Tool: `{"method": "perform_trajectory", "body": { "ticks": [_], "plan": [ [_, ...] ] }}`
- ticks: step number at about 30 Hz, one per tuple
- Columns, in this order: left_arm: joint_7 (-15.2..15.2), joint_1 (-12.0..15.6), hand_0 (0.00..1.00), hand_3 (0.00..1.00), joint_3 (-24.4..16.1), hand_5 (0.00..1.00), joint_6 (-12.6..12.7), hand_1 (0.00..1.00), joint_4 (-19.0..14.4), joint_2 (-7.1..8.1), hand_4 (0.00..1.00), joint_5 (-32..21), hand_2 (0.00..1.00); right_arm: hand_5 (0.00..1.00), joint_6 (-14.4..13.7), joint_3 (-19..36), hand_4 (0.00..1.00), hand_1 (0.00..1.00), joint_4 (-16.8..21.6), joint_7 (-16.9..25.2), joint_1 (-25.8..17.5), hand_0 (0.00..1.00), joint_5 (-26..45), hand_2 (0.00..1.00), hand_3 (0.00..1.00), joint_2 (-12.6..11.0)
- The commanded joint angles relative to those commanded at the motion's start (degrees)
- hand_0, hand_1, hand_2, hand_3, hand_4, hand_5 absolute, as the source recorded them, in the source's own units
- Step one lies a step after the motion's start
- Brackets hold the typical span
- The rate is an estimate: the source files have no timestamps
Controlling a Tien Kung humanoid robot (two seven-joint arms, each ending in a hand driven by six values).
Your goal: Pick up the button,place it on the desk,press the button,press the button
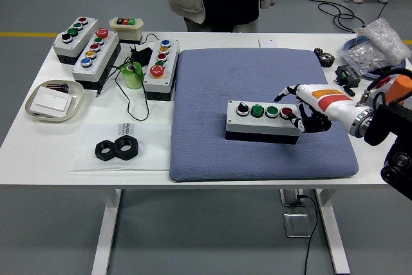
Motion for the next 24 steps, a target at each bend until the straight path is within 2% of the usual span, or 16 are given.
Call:
{"method": "perform_trajectory", "body": {
  "ticks": [6, 16, 24],
  "plan": [
    [-0.07, -0.11, 0.747, 0.773, 0.18, 0.998, 0.01, 0.782, -0.04, 0.03, 0.549, -0.26, 0.856, 0.002, 0.5, -0.54, 0.529, 0.01, -0.62, -0.29, 0.34, 0.255, 0.19, 0.139, 0.748, 0.5],
    [-0.24, -0.41, 0.746, 0.773, 0.57, 0.998, 0.08, 0.782, -0.12, 0.03, 0.548, -0.88, 0.856, 0.002, 1.48, -4.87, 0.525, 0.014, -3.14, -0.64, 1.84, 0.255, 0.37, 0.14, 0.753, 1.8],
    [-0.38, -0.58, 0.747, 0.773, 0.82, 0.998, 0.07, 0.782, -0.08, 0.02, 0.549, -1.34, 0.856, 0.002, 1.81, -4.65, 0.523, 0.012, -2.88, -0.86, 2.24, 0.251, 0.53, 0.138, 0.753, 1.91]
  ]
}}
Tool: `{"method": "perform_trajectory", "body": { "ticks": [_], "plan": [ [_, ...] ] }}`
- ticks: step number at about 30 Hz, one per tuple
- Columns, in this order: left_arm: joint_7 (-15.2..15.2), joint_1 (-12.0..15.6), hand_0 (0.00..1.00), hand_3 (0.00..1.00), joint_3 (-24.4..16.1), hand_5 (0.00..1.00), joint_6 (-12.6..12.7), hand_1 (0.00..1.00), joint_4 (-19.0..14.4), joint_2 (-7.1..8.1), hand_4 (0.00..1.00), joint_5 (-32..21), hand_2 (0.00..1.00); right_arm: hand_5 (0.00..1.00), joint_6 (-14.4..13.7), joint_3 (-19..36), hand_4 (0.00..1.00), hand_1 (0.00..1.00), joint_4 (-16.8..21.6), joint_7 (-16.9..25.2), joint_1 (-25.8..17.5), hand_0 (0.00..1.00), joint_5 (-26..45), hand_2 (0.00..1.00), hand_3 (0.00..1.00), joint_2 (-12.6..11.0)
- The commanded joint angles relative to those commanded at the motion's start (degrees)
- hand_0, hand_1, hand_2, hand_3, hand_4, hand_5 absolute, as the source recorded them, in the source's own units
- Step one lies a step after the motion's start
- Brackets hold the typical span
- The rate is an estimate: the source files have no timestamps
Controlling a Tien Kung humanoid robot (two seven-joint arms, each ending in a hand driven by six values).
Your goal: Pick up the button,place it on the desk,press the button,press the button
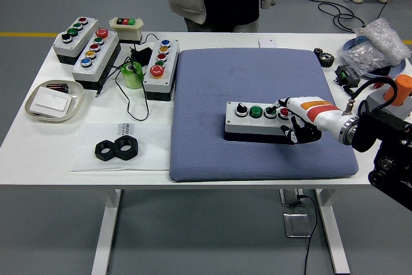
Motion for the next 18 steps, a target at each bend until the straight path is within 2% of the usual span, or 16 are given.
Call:
{"method": "perform_trajectory", "body": {
  "ticks": [9, 18],
  "plan": [
    [0.04, -0.05, 0.747, 0.773, 0.08, 0.998, 0.04, 0.782, -0.01, -0.04, 0.548, -0.07, 0.855, 0.002, 1.89, -0.84, 0.523, 0.011, -1.21, -0.59, 0.14, 0.246, 0.33, 0.136, 0.748, 0.56],
    [0.02, -0.08, 0.747, 0.773, 0.1, 0.998, 0.03, 0.783, -0.01, -0.05, 0.549, -0.16, 0.856, 0.002, -0.05, 2.15, 0.521, 0.011, 0.54, -0.19, -0.18, 0.241, -0.01, 0.133, 0.754, -0.07]
  ]
}}
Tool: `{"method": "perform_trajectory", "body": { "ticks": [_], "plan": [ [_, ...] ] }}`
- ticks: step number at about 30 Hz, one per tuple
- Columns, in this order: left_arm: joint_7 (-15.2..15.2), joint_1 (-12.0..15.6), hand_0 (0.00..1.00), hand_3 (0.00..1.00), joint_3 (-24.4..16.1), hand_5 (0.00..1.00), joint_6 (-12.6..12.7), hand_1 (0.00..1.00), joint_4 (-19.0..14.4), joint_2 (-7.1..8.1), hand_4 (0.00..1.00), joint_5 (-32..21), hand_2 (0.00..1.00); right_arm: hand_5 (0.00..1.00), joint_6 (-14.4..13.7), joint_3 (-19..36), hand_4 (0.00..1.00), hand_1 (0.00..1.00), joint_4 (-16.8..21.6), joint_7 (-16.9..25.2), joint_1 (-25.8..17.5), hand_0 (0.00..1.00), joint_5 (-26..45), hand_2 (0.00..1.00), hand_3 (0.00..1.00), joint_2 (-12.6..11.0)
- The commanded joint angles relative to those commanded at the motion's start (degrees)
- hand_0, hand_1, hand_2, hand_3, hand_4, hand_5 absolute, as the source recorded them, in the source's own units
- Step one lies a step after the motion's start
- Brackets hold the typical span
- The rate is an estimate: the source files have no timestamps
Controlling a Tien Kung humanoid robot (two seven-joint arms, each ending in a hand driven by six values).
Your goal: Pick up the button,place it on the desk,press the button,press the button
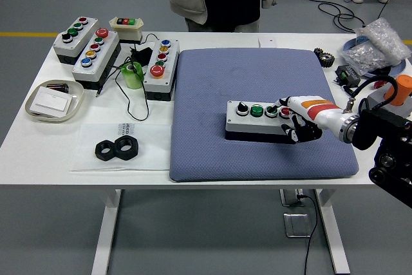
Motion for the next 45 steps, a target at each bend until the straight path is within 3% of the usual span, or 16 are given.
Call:
{"method": "perform_trajectory", "body": {
  "ticks": [8, 9, 14, 15, 20, 21, 25, 29, 32, 33, 38, 39, 45],
  "plan": [
    [0.11, 0.14, 0.747, 0.773, -0.23, 0.998, -0.02, 0.783, 0.05, -0.04, 0.548, 0.28, 0.856, 0.002, -4.34, 4.89, 0.525, 0.008, 3.28, 1.12, -0.89, 0.225, 1.92, 0.131, 0.796, -1.25],
    [0.14, 0.18, 0.747, 0.773, -0.31, 0.998, -0.03, 0.783, 0.05, -0.05, 0.548, 0.37, 0.856, 0.002, -5.96, 5.48, 0.619, 0.157, 3.38, 1.53, -1.06, 0.409, 2.85, 0.277, 0.897, -1.34],
    [0.31, 0.4, 0.747, 0.773, -0.75, 0.998, -0.07, 0.783, 0.12, -0.1, 0.548, 1.04, 0.856, 0.002, -13.51, 9.0, 0.619, 0.157, 2.84, 4.91, -2.46, 0.409, 11.59, 0.277, 0.897, -1.43],
    [0.32, 0.42, 0.747, 0.773, -0.79, 0.998, -0.07, 0.782, 0.12, -0.11, 0.548, 1.09, 0.856, 0.002, -14.19, 9.32, 0.594, 0.737, 2.8, 5.29, -2.58, 0.864, 13.73, 0.788, 0.984, -1.44],
    [0.41, 0.51, 0.747, 0.773, -0.86, 0.998, -0.06, 0.782, 0.1, -0.08, 0.548, 1.39, 0.856, 0.002, -19.9, 13.02, 0.594, 0.737, 2.06, 11.04, -3.94, 0.864, 25.7, 0.788, 0.984, -1.41],
    [0.4, 0.53, 0.747, 0.773, -0.86, 0.998, -0.05, 0.783, 0.1, -0.08, 0.548, 1.41, 0.856, 0.002, -21.35, 13.89, 0.613, 0.822, 2.01, 12.54, -4.27, 0.928, 27.94, 0.898, 0.979, -1.38],
    [0.45, 0.61, 0.747, 0.773, -0.98, 0.998, -0.06, 0.783, 0.12, -0.1, 0.548, 1.62, 0.856, 0.002, -26.1, 16.75, 0.613, 0.822, 1.11, 18.29, -5.12, 0.928, 37.62, 0.898, 0.979, -1.28],
    [0.5, 0.72, 0.747, 0.773, -1.13, 0.998, -0.09, 0.783, 0.14, -0.09, 0.548, 1.85, 0.856, 0.009, -28.09, 18.79, 0.62, 0.834, -0.59, 20.36, -5.72, 0.925, 47.67, 0.909, 0.949, -1.27],
    [0.51, 0.8, 0.747, 0.773, -1.19, 0.998, -0.12, 0.783, 0.14, -0.09, 0.548, 1.93, 0.856, 0.009, -28.29, 19.48, 0.62, 0.834, -1.61, 20.19, -6.06, 0.925, 54.75, 0.909, 0.949, -1.37],
    [0.52, 0.83, 0.747, 0.773, -1.21, 0.998, -0.13, 0.783, 0.14, -0.09, 0.548, 1.96, 0.856, 0.064, -28.38, 19.62, 0.626, 0.836, -1.97, 20.17, -6.18, 0.926, 56.98, 0.908, 0.922, -1.37],
    [0.43, 0.81, 0.747, 0.773, -1.04, 0.998, -0.13, 0.783, 0.14, -0.09, 0.548, 1.74, 0.856, 0.064, -29.33, 20.37, 0.626, 0.836, -3.08, 20.14, -6.69, 0.926, 69.27, 0.908, 0.922, -1.22],
    [0.41, 0.75, 0.746, 0.773, -0.98, 0.998, -0.12, 0.783, 0.13, -0.08, 0.548, 1.64, 0.856, 0.115, -29.71, 20.56, 0.627, 0.834, -3.31, 20.2, -6.76, 0.924, 71.51, 0.895, 0.907, -1.23],
    [0.25, 0.51, 0.746, 0.773, -0.67, 0.998, -0.09, 0.783, 0.13, -0.08, 0.547, 1.11, 0.856, 0.125, -30.92, 21.11, 0.624, 0.83, -3.83, 19.92, -6.78, 0.922, 85.91, 0.887, 0.902, -1.24]
  ]
}}
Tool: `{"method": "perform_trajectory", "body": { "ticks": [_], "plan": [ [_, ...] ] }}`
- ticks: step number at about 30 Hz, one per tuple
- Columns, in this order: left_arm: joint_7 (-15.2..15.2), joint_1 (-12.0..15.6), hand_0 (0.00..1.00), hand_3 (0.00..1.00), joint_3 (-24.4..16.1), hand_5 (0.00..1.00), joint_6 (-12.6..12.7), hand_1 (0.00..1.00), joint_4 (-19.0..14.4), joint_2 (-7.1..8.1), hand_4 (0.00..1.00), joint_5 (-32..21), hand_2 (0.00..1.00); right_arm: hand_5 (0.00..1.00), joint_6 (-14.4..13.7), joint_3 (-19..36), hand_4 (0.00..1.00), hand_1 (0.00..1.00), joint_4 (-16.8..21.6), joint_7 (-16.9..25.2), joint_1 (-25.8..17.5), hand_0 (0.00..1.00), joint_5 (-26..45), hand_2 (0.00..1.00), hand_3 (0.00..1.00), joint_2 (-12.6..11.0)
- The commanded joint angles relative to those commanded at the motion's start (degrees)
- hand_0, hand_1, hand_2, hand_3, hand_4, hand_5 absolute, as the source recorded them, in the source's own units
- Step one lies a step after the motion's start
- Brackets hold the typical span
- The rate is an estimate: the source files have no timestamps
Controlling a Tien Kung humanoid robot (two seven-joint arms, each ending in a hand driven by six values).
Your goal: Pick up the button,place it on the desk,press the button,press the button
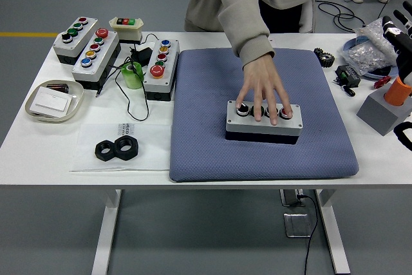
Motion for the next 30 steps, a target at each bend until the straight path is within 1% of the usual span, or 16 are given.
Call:
{"method": "perform_trajectory", "body": {
  "ticks": [2, 3, 17, 18, 19, 22, 25, 30],
  "plan": [
    [-0.04, -0.06, 0.746, 0.773, 0.07, 0.998, 0.02, 0.783, 0.0, -0.01, 0.547, -0.12, 0.856, 0.125, -0.21, 0.03, 0.624, 0.83, -0.06, -0.19, 0.08, 0.922, 3.12, 0.887, 0.902, 0.04],
    [-0.07, -0.08, 0.746, 0.773, 0.11, 0.998, 0.02, 0.783, 0.0, -0.01, 0.547, -0.19, 0.856, 0.125, -0.31, 0.05, 0.624, 0.83, -0.08, -0.32, 0.12, 0.922, 3.44, 0.887, 0.902, 0.05],
    [-0.2, -0.22, 0.747, 0.773, 0.43, 0.998, 0.03, 0.783, -0.04, -0.04, 0.548, -0.72, 0.856, 0.134, -1.55, 0.28, 0.629, 0.826, -0.56, -0.72, 0.16, 0.918, 3.63, 0.885, 0.905, 0.02],
    [-0.23, -0.24, 0.746, 0.773, 0.48, 0.998, 0.04, 0.783, -0.05, -0.04, 0.548, -0.82, 0.856, 0.16, -1.68, 0.34, 0.633, 0.825, -0.66, -0.78, 0.17, 0.919, 3.67, 0.885, 0.906, 0.01],
    [-0.26, -0.26, 0.746, 0.773, 0.52, 0.998, 0.04, 0.783, -0.05, -0.04, 0.548, -0.9, 0.856, 0.16, -1.77, 0.38, 0.633, 0.825, -0.73, -0.83, 0.19, 0.919, 3.71, 0.885, 0.906, -0.01],
    [-0.29, -0.3, 0.746, 0.773, 0.56, 0.998, 0.05, 0.783, -0.06, -0.05, 0.548, -1.0, 0.856, 0.16, -2.91, 0.49, 0.633, 0.825, -1.16, -1.37, 0.35, 0.919, 3.76, 0.885, 0.906, 0.09],
    [-0.32, -0.32, 0.746, 0.773, 0.61, 0.998, 0.05, 0.783, -0.06, -0.04, 0.547, -1.08, 0.856, 0.171, -3.33, 0.53, 0.629, 0.825, -1.43, -1.7, 0.43, 0.919, 3.95, 0.883, 0.904, 0.12],
    [-0.32, -0.3, 0.746, 0.773, 0.63, 0.998, 0.06, 0.783, -0.07, -0.05, 0.547, -1.09, 0.856, 0.17, -3.23, 0.3, 0.638, 0.826, -1.61, -2.94, 0.52, 0.927, 1.7, 0.894, 0.911, 0.2]
  ]
}}
